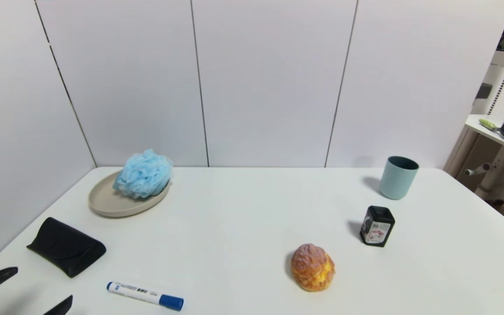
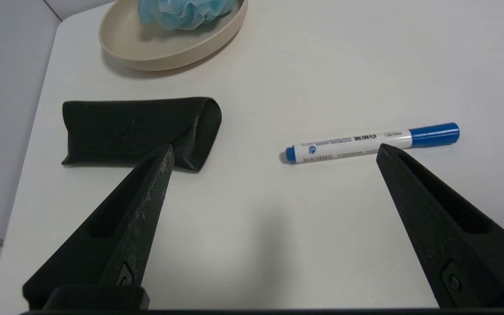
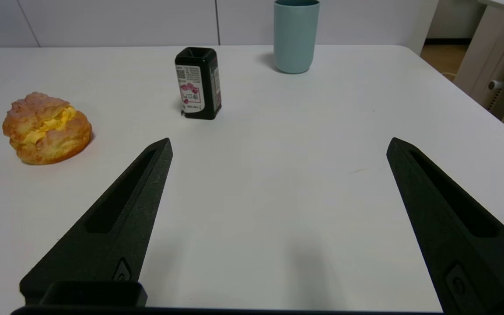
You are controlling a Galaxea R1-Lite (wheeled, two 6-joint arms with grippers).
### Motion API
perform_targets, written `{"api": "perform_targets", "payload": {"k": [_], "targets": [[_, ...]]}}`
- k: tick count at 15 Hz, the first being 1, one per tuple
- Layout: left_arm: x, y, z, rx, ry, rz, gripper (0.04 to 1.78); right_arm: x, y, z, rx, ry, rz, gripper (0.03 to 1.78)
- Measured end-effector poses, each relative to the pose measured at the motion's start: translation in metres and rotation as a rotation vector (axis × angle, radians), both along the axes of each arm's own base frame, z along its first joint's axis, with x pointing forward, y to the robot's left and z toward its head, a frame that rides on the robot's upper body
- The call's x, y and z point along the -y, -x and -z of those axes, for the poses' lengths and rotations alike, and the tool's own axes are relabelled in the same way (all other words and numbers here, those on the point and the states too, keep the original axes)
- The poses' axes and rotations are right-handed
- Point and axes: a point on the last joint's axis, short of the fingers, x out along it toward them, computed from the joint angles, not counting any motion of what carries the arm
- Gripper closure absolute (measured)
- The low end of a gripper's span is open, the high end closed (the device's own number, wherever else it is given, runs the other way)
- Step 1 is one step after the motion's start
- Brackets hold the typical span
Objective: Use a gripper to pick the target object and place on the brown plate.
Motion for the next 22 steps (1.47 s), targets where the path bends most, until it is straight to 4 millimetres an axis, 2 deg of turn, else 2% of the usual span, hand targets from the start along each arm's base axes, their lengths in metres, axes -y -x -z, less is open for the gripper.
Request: {"api": "perform_targets", "payload": {"k": [3, 7, 12, 22], "targets": [[-0.001, 0.033, 0.03, 0.126, 0.027, -0.079, 0.15, 0.0, 0.0, 0.0, 0.0, 0.0, 0.0, 0.12], [-0.002, 0.058, 0.057, 0.21, 0.051, -0.17, 0.13, 0.0, 0.0, 0.0, 0.0, 0.0, 0.0, 0.12], [-0.003, 0.066, 0.061, 0.29, 0.101, -0.177, 0.13, 0.0, 0.0, 0.0, 0.0, 0.0, 0.0, 0.12], [-0.003, 0.066, 0.062, 0.296, 0.128, -0.182, 0.13, 0.0, 0.0, 0.0, 0.0, 0.0, 0.0, 0.12]]}}
